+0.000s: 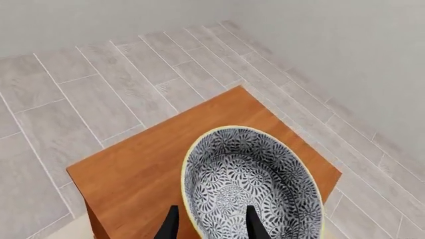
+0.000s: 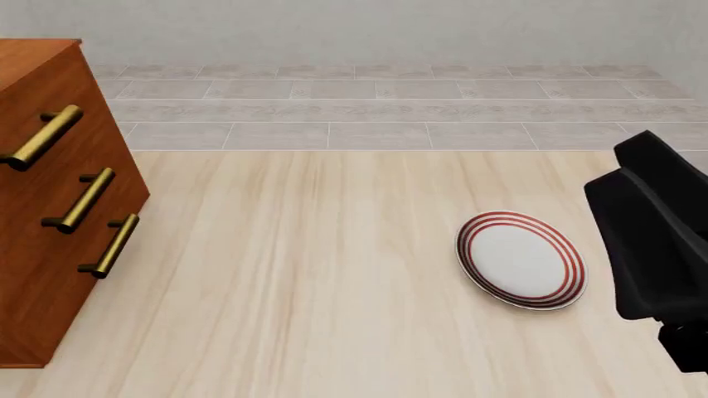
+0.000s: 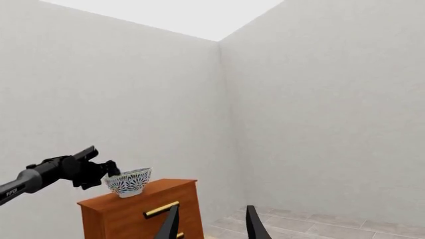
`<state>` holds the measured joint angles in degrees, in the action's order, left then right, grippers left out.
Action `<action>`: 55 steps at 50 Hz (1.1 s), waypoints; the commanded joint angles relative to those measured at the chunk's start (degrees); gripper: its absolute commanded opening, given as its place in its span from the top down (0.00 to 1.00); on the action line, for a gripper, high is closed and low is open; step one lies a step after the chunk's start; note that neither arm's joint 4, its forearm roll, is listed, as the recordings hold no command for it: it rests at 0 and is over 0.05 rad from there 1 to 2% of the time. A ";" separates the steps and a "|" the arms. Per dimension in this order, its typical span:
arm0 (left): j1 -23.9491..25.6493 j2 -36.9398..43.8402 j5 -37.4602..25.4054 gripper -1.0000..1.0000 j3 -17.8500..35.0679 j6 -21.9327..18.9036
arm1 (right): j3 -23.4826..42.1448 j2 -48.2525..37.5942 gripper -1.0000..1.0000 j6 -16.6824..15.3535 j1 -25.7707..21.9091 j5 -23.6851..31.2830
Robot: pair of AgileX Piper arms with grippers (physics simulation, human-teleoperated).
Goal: Put the bowl on top of the cabinet.
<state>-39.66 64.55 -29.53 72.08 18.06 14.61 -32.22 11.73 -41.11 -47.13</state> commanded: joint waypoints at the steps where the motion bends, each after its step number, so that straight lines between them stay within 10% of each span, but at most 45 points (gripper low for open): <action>1: 0.77 0.83 -2.01 0.00 4.19 0.31 | -0.03 0.40 0.00 0.00 0.03 0.34; 28: 4.22 4.19 -10.60 0.00 21.48 0.45 | 0.07 0.33 0.00 0.28 0.01 0.26; 55: 6.21 3.23 -14.07 0.00 26.93 1.75 | 0.12 0.36 0.00 0.25 -0.01 0.28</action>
<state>-34.30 68.17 -42.48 97.28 19.23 14.71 -31.85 12.05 -41.08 -46.86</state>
